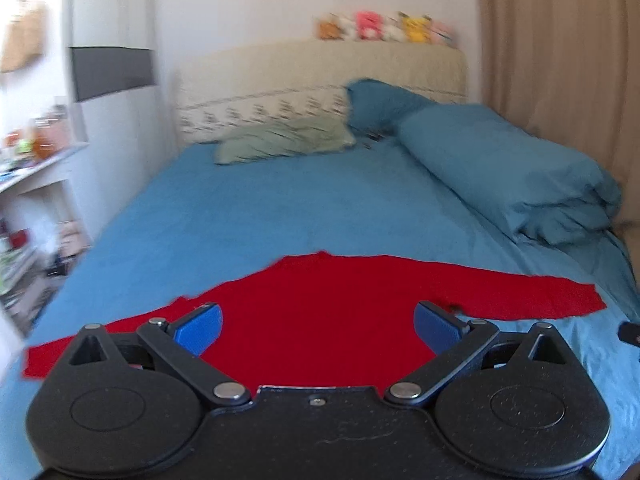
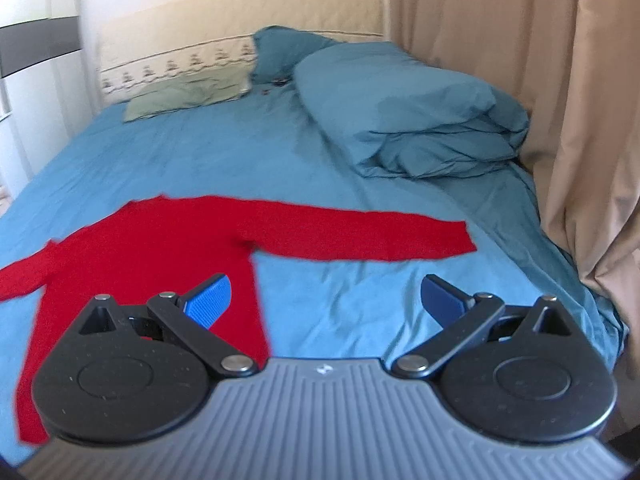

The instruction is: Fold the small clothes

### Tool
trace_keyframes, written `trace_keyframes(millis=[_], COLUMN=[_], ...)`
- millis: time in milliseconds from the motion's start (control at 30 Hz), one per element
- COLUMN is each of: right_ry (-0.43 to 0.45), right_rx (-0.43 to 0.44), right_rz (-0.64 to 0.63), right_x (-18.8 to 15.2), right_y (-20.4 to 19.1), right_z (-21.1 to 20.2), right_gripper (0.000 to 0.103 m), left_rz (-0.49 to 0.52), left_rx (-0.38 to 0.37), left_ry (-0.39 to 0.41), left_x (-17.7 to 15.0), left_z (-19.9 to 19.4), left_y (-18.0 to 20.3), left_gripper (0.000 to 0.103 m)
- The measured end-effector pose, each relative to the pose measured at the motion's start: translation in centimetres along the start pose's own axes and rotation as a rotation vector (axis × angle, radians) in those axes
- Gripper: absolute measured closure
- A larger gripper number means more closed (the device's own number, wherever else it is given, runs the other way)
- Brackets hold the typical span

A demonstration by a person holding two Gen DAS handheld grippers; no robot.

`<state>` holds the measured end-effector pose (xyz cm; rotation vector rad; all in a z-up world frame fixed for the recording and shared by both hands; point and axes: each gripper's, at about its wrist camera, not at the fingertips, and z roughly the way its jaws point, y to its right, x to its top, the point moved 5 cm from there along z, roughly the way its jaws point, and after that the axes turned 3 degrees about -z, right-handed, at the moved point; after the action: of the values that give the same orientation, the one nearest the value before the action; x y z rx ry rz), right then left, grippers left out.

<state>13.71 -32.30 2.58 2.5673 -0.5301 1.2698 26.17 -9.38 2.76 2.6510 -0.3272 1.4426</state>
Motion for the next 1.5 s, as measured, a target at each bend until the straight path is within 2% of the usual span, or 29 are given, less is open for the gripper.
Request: trace_keyframes(millis=[167,300,400,600,667,700,800,900,967,1067,1167,1300,1433,1500], right_ry=[0.003,-0.006,0.006,-0.015,-0.023,-0.01,0.024,0.032,0.025,0.029,0.04,0.086,0.146,0.172], right_rx=[-0.031,-0.113,-0.175,-0.212,-0.202,-0.201,-0.191,-0.183,-0.182,-0.178,-0.173,-0.104,0.035,0.13], right_rz=[0.135,0.199,0.215,0.293,0.344,0.372,0.413,0.434,0.437,0.445,0.432,0.387,0.323,0.278], right_x=[0.1,-1.5,-3.2,-5.9,-6.5,-6.6,-6.4,-5.6,-5.2,-4.5,-3.4,-0.1,4.6,7.2], right_y=[3.5,6.5,8.4,11.5,12.5,13.0,13.9,14.4,14.6,14.7,14.2,11.7,5.9,1.6], right_z=[10.1,17.9,22.4,28.9,30.4,30.8,31.9,32.9,33.4,33.5,32.9,31.3,29.5,29.0], right_gripper=[0.0,0.0,0.0,0.001,0.011,0.012,0.019,0.035,0.062,0.077,0.081,0.082,0.082,0.082], left_rz=[-0.004,0.003,-0.029,0.009,0.012,0.006,-0.014,-0.011,0.009,0.022,0.024,0.049,0.051,0.054], left_rx=[-0.063,-0.098,-0.129,-0.1,-0.097,-0.098,-0.094,-0.072,-0.055,-0.05,-0.062,-0.091,-0.109,-0.084], left_ry=[-0.083,-0.133,-0.187,-0.267,-0.304,-0.328,-0.375,-0.403,-0.405,-0.416,-0.444,-0.471,-0.425,-0.42], left_x=[1.2,1.0,0.3,-2.0,-3.0,-3.4,-4.3,-4.9,-4.9,-5.0,-5.0,-4.4,-3.6,-3.1], left_z=[10.8,18.4,23.5,31.6,33.8,34.8,37.0,38.6,39.4,39.8,39.9,39.9,37.7,36.6], left_y=[1.7,3.4,4.4,6.7,7.2,7.5,8.2,8.8,9.1,9.5,9.3,9.1,7.8,6.6], left_gripper=[0.0,0.0,0.0,0.0,0.0,0.0,0.0,0.0,0.0,0.0,0.0,0.0,0.0,0.0])
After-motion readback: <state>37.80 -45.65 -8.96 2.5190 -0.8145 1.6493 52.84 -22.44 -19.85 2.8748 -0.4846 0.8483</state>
